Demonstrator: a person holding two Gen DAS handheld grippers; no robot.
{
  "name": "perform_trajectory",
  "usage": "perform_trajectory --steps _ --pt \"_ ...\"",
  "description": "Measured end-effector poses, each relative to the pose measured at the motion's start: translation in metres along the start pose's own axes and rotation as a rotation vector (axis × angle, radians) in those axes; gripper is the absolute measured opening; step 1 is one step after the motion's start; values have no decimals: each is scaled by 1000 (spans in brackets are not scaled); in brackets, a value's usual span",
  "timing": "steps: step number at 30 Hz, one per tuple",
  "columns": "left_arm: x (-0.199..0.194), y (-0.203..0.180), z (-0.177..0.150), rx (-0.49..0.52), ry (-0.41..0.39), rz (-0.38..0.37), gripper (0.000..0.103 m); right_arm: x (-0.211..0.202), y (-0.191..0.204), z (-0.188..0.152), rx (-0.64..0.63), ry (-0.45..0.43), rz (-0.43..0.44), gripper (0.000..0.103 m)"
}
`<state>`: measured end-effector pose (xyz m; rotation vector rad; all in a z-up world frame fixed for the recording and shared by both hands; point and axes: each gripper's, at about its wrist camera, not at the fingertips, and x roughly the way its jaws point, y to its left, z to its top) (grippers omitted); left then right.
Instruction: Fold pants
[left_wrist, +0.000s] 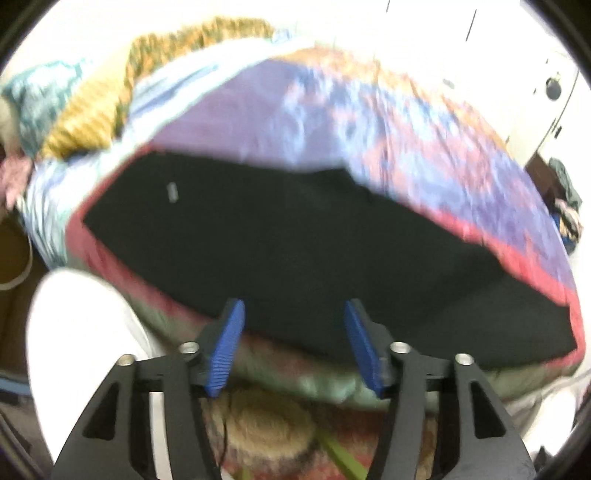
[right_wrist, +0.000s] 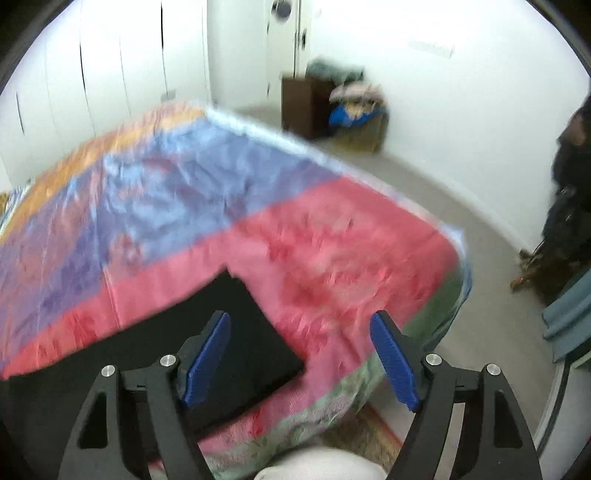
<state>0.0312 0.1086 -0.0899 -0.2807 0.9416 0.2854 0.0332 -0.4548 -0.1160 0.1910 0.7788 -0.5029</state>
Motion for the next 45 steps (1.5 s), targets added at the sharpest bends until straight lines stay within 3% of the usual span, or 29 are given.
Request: perform_trajectory --steps 1,4,6,8,9,11,12,13,17,18,23,27,29,31,32,34,38,45 --pt "4 0 13 2 -18 -11 76 -6 9 0 -11 -10 39 78" --pt "39 -5 50 52 -40 3 77 -8 50 -4 -70 20 189 78" --pt "75 -7 65 105 -70 100 77 -1 83 -13 -112 62 284 78" --pt "112 -1 70 133 -41 219 77 15 116 -28 -151 122 368 78" --pt "129 8 71 132 -15 302 76 25 126 -37 -169 156 385 78" --pt "156 33 70 82 49 431 76 57 142 -60 -207 298 333 78" --pt "158 51 66 24 49 374 76 75 142 -74 -211 369 300 78" --pt "154 57 64 3 31 340 75 77 138 -78 -200 355 313 79" --pt "139 36 57 111 33 413 75 76 139 -77 -201 348 316 82" --pt "131 31 56 112 19 402 76 76 141 -78 -207 345 320 85" --pt "105 -18 71 163 -74 215 89 75 152 -82 -237 315 308 96" --pt "133 -51 92 237 -59 122 90 73 151 -81 -237 307 311 98" --pt "160 -56 99 234 -6 147 90 73 149 -81 -231 306 320 98" --pt "196 -36 105 153 92 213 96 73 148 -81 -230 306 323 98" --pt "205 -19 106 76 103 169 99 74 148 -81 -229 306 324 98" --pt "206 -9 108 36 100 129 103 74 148 -81 -229 306 330 98" --pt "203 -15 101 104 78 145 103 75 148 -81 -234 305 329 99" --pt "206 -12 97 121 44 150 103 72 151 -79 -229 297 335 102"
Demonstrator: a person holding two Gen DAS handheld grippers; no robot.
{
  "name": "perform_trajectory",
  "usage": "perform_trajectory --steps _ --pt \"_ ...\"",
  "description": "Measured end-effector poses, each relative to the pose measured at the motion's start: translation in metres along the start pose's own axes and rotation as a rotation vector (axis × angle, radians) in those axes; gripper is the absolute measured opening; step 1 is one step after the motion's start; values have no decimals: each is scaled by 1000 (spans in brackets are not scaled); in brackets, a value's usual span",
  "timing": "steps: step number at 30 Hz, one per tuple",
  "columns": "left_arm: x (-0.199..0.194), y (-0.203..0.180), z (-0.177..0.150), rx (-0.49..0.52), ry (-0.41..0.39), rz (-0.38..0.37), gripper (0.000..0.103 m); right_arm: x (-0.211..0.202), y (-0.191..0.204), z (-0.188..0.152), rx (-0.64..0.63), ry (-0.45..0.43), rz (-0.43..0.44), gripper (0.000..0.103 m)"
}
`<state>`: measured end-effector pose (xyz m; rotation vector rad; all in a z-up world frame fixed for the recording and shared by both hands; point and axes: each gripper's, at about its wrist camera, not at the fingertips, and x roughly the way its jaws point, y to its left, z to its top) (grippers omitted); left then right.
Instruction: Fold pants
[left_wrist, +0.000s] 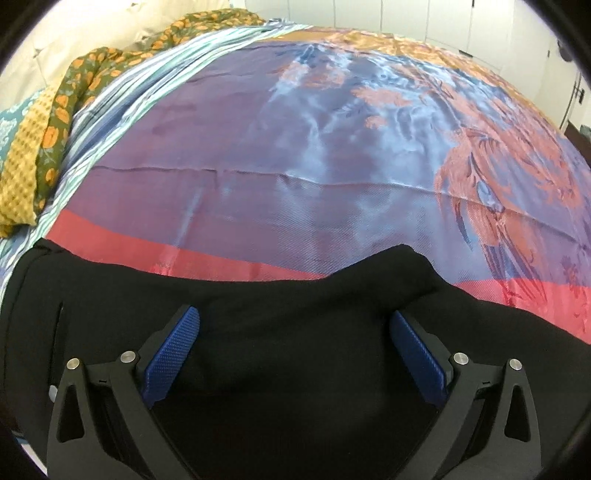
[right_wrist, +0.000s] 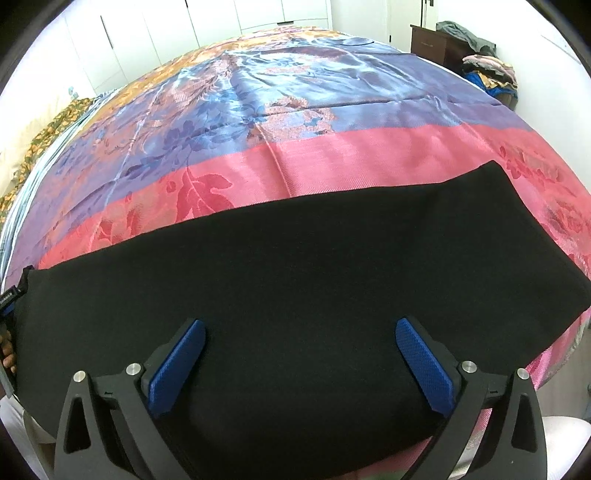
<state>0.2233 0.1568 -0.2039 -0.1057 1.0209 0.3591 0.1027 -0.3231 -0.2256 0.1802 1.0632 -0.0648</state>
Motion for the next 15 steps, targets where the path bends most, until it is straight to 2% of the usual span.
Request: perform_trajectory --steps 2,4,5,7,10,13,15 --pt "1 0 1 2 -5 3 103 -5 -5 4 22 18 39 102" --pt "1 0 0 4 -13 7 103 -10 -18 13 64 49 117 102" --pt "2 -1 1 6 -16 9 103 -13 -31 18 107 63 163 102" --pt "2 -1 0 10 -19 14 103 -17 -60 26 193 75 196 102" --pt "1 -3 0 17 -21 23 103 -19 -111 41 291 88 171 100" --pt "0 -5 0 25 -21 36 103 -25 -154 52 394 63 169 95" --pt "-2 -6 2 31 -7 41 103 -34 -170 56 418 26 147 95"
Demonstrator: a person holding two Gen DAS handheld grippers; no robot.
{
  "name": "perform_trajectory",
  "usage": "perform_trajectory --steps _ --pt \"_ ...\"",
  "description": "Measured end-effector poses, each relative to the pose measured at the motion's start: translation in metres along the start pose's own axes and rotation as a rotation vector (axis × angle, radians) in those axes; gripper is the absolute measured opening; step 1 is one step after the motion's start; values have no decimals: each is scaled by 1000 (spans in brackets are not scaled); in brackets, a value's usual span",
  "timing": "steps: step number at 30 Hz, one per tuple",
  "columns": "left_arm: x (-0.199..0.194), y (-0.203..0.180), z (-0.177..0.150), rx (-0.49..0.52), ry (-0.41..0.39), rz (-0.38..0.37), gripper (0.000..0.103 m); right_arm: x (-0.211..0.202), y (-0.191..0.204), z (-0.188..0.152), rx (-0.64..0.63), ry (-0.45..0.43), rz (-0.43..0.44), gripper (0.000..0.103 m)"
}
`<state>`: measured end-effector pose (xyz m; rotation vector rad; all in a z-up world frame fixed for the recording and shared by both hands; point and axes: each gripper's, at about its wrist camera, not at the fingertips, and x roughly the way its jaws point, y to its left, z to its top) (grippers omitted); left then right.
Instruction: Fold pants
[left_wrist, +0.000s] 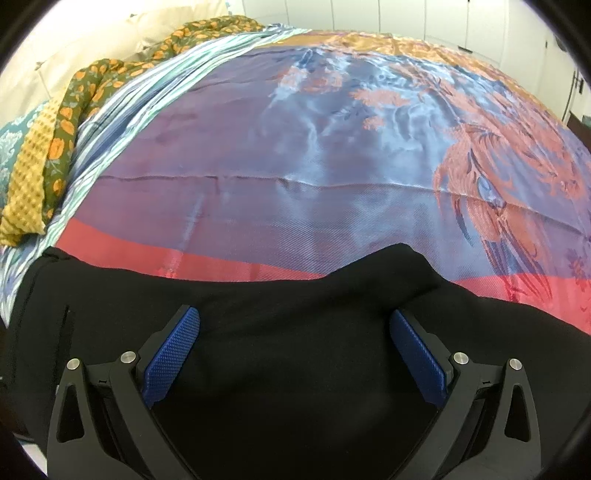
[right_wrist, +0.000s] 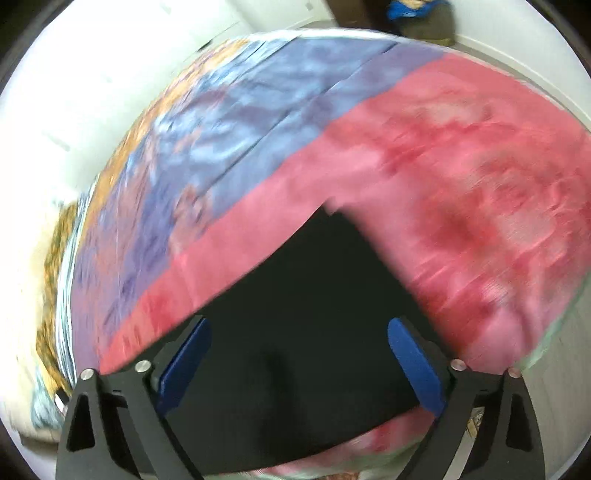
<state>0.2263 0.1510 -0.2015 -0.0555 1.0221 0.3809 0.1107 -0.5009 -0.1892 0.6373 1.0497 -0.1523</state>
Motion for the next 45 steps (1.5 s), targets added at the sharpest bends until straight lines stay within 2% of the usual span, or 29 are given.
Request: perform_trajectory --steps 2,4,8,12,15,16,19,23,28,34,36,40,45 --pt "-8 -2 2 9 27 4 102 -12 -10 1 32 -54 31 95" --pt "-20 -5 -1 5 29 -25 102 -21 -21 -3 86 -103 86 95" --pt "-62 -22 -26 10 -3 -183 102 -34 -40 -8 175 -188 172 95" --pt "-96 -45 -64 28 -28 -329 102 -31 -58 -7 264 -174 243 95" --pt "-97 -66 -85 102 -4 -379 102 -31 -64 -6 289 -167 264 95" --pt "-94 -73 -91 144 13 -376 102 -31 -63 -5 280 -165 262 95" --pt "-94 -86 -98 230 -14 -328 102 -31 -55 -6 263 -132 197 95" --pt "-94 -85 -98 219 -16 -348 102 -42 -45 -24 265 -76 120 95" --pt "-91 -87 -97 219 -23 -347 102 -33 -52 -38 355 0 152 95" --pt "-93 -83 -101 217 -24 -350 102 -5 -58 -32 347 37 162 95" --pt "-93 -83 -101 215 -24 -350 102 -3 -62 -33 374 14 209 95" --pt "-92 -83 -101 218 -24 -344 102 -5 -73 -34 405 -31 420 92" --pt "-91 -83 -102 217 -26 -342 102 6 -70 -34 366 24 460 90"
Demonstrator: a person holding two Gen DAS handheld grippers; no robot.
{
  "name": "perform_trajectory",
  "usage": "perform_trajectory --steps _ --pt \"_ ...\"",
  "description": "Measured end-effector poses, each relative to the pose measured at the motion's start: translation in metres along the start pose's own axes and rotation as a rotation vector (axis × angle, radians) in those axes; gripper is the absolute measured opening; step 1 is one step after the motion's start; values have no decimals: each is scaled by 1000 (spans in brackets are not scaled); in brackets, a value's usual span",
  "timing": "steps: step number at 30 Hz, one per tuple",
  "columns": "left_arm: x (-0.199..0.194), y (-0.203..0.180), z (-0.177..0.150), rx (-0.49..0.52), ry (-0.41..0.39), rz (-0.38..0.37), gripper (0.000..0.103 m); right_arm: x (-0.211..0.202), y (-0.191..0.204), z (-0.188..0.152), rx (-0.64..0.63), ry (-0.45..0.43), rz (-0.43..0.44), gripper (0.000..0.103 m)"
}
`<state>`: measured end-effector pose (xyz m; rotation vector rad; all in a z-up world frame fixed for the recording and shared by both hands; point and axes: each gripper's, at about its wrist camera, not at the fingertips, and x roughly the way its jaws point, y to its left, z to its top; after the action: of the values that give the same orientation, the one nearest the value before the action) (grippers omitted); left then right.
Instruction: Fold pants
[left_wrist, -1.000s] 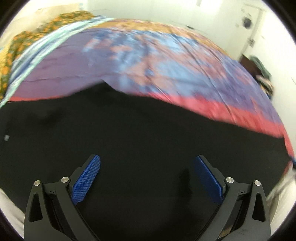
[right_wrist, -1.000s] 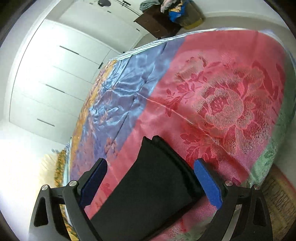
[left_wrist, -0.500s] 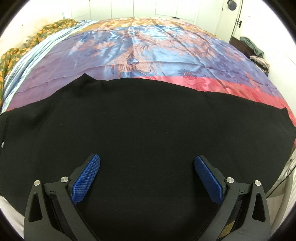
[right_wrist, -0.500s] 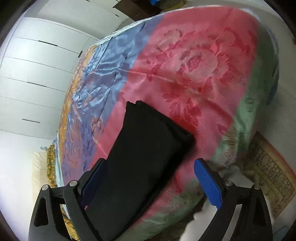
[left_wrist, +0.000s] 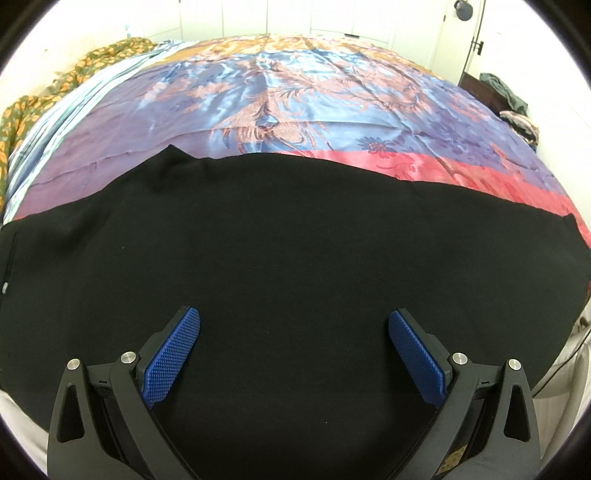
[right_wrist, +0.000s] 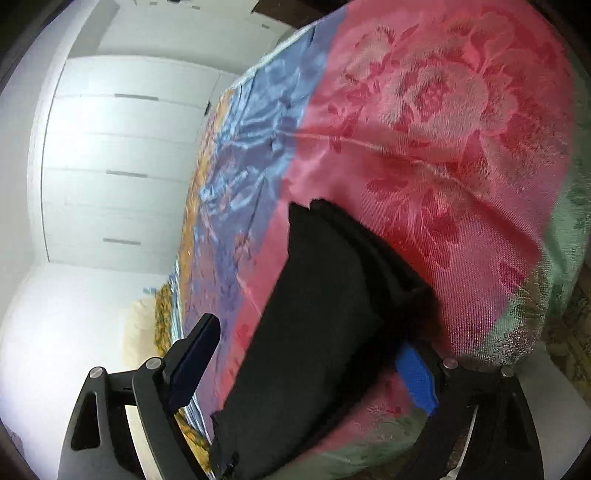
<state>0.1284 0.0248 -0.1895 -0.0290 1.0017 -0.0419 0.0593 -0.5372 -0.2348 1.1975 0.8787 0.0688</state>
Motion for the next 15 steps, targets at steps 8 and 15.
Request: perform_trajectory --steps 8,15 --pt "0 2 -1 4 -1 -3 102 35 12 3 -101 3 -134 52" --pt "-20 18 4 -138 39 -126 102 29 29 -12 -76 -21 -87 9"
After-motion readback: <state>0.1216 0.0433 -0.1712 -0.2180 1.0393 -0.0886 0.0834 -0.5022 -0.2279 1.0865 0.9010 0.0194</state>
